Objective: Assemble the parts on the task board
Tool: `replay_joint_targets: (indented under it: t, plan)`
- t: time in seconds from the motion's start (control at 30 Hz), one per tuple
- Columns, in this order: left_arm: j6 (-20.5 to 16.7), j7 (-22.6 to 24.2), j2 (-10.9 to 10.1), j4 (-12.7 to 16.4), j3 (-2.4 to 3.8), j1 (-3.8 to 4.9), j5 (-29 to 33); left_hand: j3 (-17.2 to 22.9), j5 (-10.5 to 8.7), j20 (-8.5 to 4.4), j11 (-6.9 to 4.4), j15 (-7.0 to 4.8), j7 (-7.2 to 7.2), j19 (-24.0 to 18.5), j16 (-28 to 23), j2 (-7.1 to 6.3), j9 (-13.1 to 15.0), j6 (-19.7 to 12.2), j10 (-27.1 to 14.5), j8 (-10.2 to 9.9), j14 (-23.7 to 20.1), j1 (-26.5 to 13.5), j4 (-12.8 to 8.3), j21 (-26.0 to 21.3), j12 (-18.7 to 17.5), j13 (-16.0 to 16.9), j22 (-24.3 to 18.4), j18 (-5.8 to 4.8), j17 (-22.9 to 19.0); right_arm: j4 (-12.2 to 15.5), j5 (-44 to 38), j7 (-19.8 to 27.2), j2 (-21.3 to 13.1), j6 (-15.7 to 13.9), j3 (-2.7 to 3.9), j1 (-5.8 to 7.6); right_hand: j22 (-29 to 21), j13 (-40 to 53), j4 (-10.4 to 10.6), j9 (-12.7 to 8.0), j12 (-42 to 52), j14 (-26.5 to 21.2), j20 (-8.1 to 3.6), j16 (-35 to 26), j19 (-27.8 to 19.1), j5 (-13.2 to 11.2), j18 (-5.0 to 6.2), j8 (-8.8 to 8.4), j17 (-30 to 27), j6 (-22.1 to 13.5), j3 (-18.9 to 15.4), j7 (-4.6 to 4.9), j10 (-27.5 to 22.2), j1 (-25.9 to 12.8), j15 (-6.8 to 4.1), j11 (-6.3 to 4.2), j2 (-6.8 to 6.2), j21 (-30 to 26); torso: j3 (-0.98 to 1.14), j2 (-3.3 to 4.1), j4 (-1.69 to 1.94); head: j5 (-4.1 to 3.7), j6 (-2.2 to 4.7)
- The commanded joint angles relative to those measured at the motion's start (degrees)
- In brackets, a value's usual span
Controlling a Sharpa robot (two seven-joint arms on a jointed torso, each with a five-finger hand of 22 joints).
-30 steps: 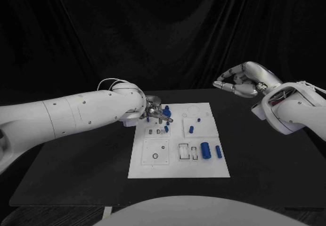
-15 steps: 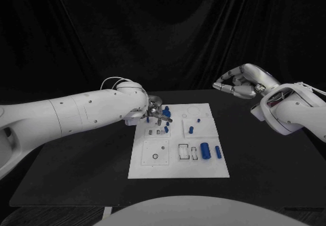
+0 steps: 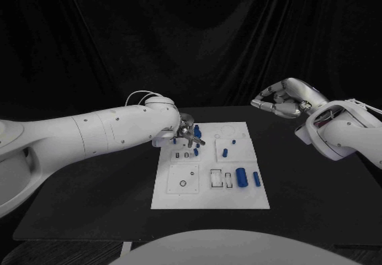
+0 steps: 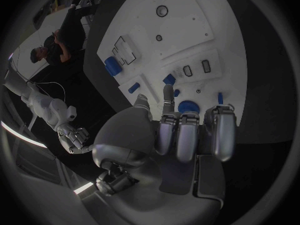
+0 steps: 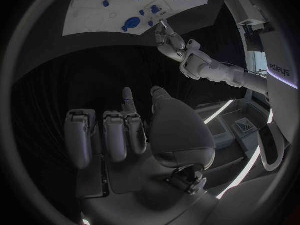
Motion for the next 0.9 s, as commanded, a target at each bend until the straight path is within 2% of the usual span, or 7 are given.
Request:
replay_joint_targets:
  t: [0.03,0.17,0.23,0.9]
  plan:
    - [0.1,-0.2,0.4,-0.5,0.05,-0.38,-0.1,0.4,0.39,-0.06,-0.33,-0.28,-0.09,0.4,0.2,0.39,0.4,-0.4,6.0,0.0,6.0,0.4,0.1,0.2,0.2,15.0,7.7,-0.50,15.1,-0.1,0.0,-1.0,0.1,0.7,0.05,-0.22,14.1,15.1,0.0,0.1,0.2,5.9,0.30,-0.2,4.7,0.3,0.33,0.34,14.5,0.4,-0.1,0.01,6.1,0.6,0.24,0.22,0.15,-0.3,0.05,-0.07,0.01,0.06,-0.01]
    - [0.5,-0.2,1.1,-1.6,0.05,-1.10,-0.1,0.8,0.60,-0.13,-0.35,-0.33,-0.07,0.3,0.2,0.33,2.0,-1.0,6.0,0.4,6.0,0.5,-0.2,0.0,0.2,15.0,7.6,-0.45,15.1,-0.2,0.0,-1.0,0.1,0.9,0.05,-0.48,14.0,15.1,0.0,0.1,0.2,5.9,0.27,-0.2,4.6,1.8,0.35,0.31,14.5,0.4,-0.1,0.01,6.1,1.1,0.22,0.21,0.36,-0.4,-0.01,-0.07,0.04,0.32,-0.01]
    - [0.5,-0.1,1.4,-2.1,0.05,-1.34,-0.1,1.1,0.36,-0.16,-0.35,-0.34,-0.06,0.3,0.2,0.31,4.2,-1.8,6.0,1.2,6.0,0.3,-0.3,-0.1,0.2,15.0,7.7,-0.44,15.1,-0.2,0.0,-1.0,0.1,1.0,0.05,-0.58,14.0,15.1,0.0,0.1,0.2,5.9,0.27,-0.2,4.6,2.1,0.36,0.30,14.5,0.4,-0.1,0.01,6.1,1.2,0.22,0.21,0.37,-0.4,-0.01,-0.08,0.04,0.31,-0.01]
    - [0.6,0.7,3.4,-5.2,0.04,-2.75,-0.1,2.0,0.65,-0.17,-0.34,-0.34,-0.04,-0.4,0.2,0.73,5.5,-2.5,6.0,0.7,6.0,0.7,-0.8,-0.5,0.2,15.0,7.2,-0.26,15.1,-0.5,0.0,-1.1,0.4,1.5,0.05,-1.44,13.9,15.1,-0.1,0.1,0.2,5.9,0.26,-0.3,4.5,3.5,0.44,0.23,14.2,0.3,0.0,0.04,6.1,1.6,0.22,0.21,0.52,-0.6,0.03,-0.23,-0.03,-0.03,-0.01]
